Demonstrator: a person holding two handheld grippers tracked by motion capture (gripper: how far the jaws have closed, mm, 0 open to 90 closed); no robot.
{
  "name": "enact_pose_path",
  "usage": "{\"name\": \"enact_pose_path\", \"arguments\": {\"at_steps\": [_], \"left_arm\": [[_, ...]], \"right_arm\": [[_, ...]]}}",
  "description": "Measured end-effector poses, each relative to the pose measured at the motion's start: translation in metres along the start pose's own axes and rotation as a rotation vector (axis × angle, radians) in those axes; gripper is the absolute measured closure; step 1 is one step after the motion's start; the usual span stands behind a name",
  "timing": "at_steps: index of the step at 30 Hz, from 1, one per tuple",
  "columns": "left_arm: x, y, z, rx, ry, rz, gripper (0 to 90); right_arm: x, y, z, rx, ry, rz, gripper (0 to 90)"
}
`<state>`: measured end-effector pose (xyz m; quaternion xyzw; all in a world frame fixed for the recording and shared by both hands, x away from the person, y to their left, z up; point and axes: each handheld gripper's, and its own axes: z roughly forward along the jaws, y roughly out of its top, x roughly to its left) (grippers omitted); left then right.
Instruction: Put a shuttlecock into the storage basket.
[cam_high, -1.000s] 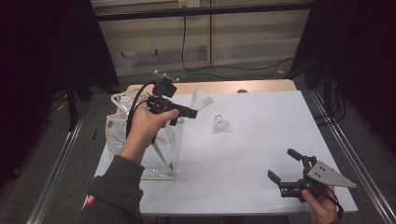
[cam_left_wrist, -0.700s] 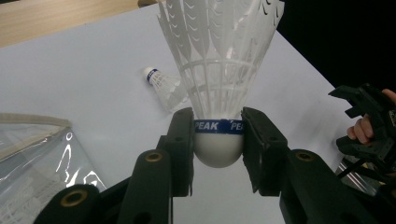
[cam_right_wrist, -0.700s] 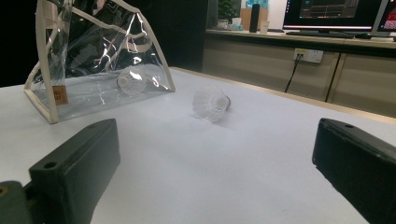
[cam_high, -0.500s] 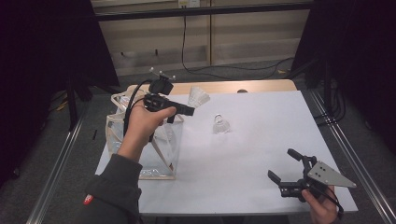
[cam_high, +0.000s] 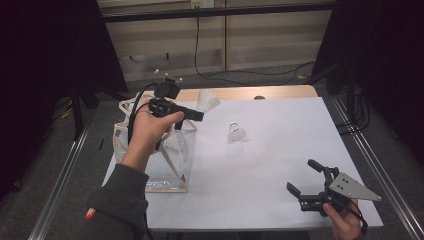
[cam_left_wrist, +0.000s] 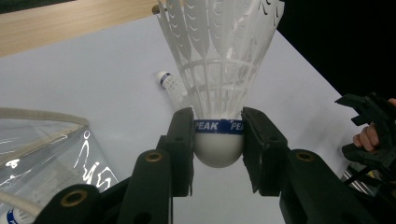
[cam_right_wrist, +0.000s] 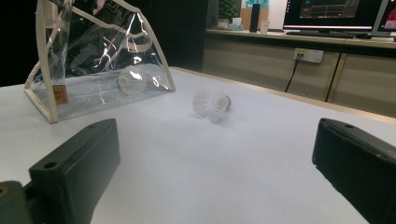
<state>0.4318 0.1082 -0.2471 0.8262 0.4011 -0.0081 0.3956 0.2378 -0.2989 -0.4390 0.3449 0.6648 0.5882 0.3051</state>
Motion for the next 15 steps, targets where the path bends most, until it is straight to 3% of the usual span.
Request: {"name": "enact_pose_path", "arguments": {"at_steps": [15], "left_arm": [[0.005,0.0024,-0.008,-0.011,0.025,-0.013,65.7]], "right_arm": [[0.0001,0.0,0.0,0.003,0.001,-0.001,0.7]]}}
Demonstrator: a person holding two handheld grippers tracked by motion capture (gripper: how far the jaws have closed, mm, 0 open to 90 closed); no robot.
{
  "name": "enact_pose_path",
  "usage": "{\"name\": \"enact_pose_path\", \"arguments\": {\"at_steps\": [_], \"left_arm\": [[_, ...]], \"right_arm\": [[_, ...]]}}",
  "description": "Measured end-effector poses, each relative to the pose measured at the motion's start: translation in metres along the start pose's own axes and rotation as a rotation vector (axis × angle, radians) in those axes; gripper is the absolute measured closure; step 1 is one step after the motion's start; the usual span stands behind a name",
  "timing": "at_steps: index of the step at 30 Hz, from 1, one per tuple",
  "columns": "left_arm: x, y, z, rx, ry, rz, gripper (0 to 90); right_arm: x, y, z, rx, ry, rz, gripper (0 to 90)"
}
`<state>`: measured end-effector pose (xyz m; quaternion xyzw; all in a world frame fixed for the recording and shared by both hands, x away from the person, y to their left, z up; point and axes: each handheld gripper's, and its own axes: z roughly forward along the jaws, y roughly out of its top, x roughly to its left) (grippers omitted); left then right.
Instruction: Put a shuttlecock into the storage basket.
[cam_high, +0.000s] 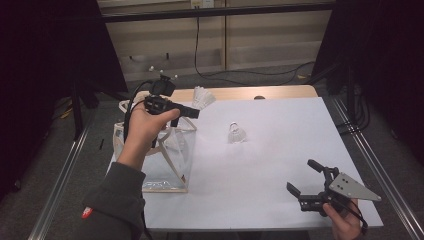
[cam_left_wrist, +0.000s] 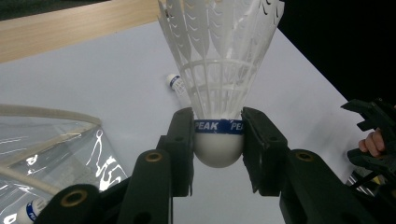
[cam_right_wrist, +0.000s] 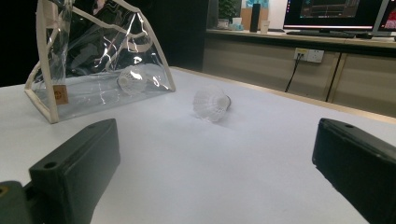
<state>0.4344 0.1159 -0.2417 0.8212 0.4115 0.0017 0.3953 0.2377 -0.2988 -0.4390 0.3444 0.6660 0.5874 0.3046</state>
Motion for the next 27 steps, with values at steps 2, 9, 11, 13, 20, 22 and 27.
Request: {"name": "enact_pose_path", "arguments": {"at_steps": [2,9,11,13,20,22,27], "left_arm": [[0.001,0.0,-0.001,-0.001,0.003,0.0,65.7],[0.003,0.0,-0.004,-0.006,0.011,-0.005,65.7],[0.004,-0.001,-0.005,-0.006,0.014,-0.007,65.7],[0.005,-0.001,-0.006,-0.006,0.018,-0.006,65.7],[0.006,-0.001,-0.007,-0.009,0.023,-0.008,65.7],[0.007,-0.001,-0.008,-0.009,0.026,-0.008,65.7],[0.008,-0.002,-0.011,-0.014,0.033,-0.014,65.8]], "right_arm": [[0.0,0.0,0.0,0.001,0.0,-0.002,0.7],[0.0,0.0,0.0,-0.001,-0.001,0.0,0.7],[0.0,0.0,0.0,0.0,-0.002,-0.002,0.7],[0.0,0.0,0.0,0.001,-0.001,-0.004,0.7],[0.0,0.0,0.0,-0.001,-0.001,-0.003,0.7],[0.0,0.0,0.0,0.0,-0.001,-0.001,0.7],[0.0,0.0,0.0,-0.001,0.001,-0.001,0.7]]}}
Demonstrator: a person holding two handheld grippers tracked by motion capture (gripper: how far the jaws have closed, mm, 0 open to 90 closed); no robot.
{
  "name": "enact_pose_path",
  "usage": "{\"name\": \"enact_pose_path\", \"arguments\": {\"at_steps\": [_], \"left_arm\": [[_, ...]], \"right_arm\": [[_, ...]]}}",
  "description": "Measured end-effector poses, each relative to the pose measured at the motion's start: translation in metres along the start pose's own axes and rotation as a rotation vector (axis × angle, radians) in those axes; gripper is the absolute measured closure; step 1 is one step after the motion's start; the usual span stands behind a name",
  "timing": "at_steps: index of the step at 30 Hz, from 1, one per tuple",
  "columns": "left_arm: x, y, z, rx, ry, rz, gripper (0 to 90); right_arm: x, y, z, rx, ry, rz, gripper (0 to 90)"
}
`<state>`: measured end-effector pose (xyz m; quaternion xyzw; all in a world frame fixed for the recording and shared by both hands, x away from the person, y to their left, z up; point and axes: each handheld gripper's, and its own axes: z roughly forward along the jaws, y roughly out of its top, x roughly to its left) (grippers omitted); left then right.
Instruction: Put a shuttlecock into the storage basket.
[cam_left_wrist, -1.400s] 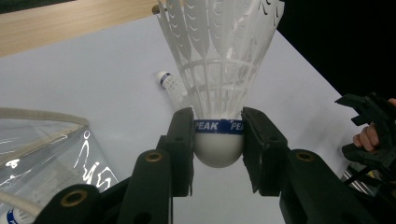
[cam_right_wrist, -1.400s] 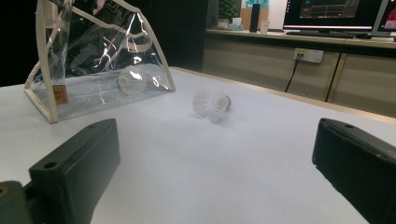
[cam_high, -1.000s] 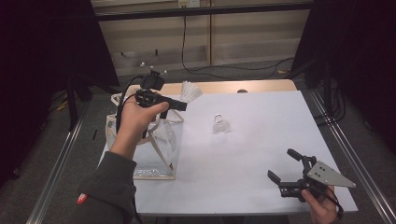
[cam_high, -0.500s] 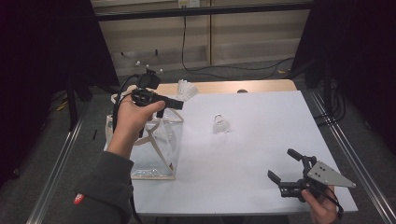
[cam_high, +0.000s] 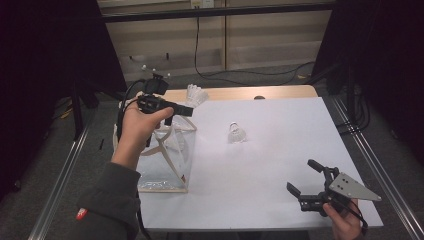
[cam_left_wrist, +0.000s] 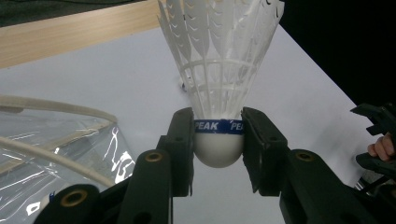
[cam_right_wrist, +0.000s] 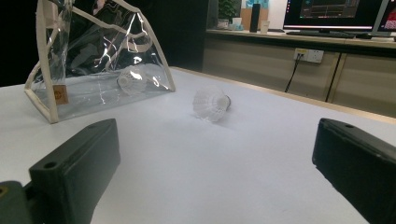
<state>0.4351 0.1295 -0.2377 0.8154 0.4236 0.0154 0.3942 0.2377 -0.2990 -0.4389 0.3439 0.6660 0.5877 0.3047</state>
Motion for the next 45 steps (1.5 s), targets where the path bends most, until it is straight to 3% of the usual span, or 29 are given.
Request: {"name": "enact_pose_path", "arguments": {"at_steps": [45], "left_arm": [[0.023,-0.006,-0.023,-0.034,0.077,-0.047,65.7]], "right_arm": [[0.0,0.0,0.0,0.001,-0.001,-0.004,0.7]]}}
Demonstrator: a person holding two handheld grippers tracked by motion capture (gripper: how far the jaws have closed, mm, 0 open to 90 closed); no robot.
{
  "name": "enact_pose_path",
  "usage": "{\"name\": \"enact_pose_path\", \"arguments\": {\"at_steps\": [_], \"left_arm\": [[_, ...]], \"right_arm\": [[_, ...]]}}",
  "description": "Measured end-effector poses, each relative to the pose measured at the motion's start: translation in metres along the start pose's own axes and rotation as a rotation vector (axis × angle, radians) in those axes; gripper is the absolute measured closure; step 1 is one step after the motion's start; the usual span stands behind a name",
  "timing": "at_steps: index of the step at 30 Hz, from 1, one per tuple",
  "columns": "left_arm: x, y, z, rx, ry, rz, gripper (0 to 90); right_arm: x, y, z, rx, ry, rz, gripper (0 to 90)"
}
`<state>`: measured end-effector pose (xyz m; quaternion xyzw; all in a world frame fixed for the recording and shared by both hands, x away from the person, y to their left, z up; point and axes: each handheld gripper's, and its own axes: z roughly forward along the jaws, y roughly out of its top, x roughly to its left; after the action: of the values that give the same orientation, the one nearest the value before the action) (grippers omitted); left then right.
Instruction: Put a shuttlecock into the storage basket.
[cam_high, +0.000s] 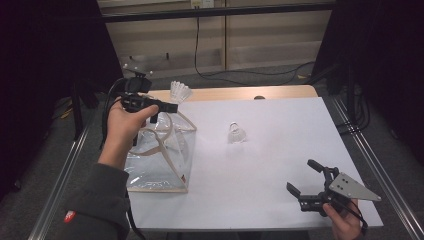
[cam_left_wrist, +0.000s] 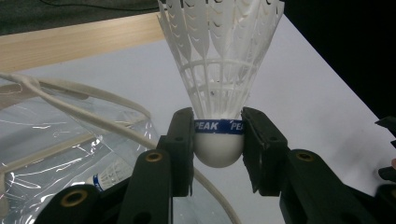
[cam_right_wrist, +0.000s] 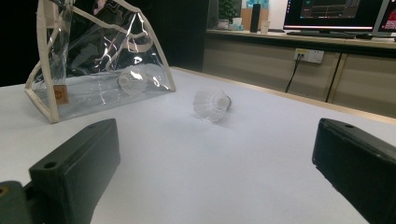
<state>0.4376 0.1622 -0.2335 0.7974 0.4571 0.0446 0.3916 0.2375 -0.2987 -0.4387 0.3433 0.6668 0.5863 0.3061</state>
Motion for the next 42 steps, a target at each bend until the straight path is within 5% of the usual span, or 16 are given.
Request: {"name": "enact_pose_path", "arguments": {"at_steps": [42], "left_arm": [[0.029,-0.008,-0.014,-0.029,0.075,-0.072,65.7]], "right_arm": [[0.0,0.0,0.001,-0.002,0.003,0.003,0.7]]}}
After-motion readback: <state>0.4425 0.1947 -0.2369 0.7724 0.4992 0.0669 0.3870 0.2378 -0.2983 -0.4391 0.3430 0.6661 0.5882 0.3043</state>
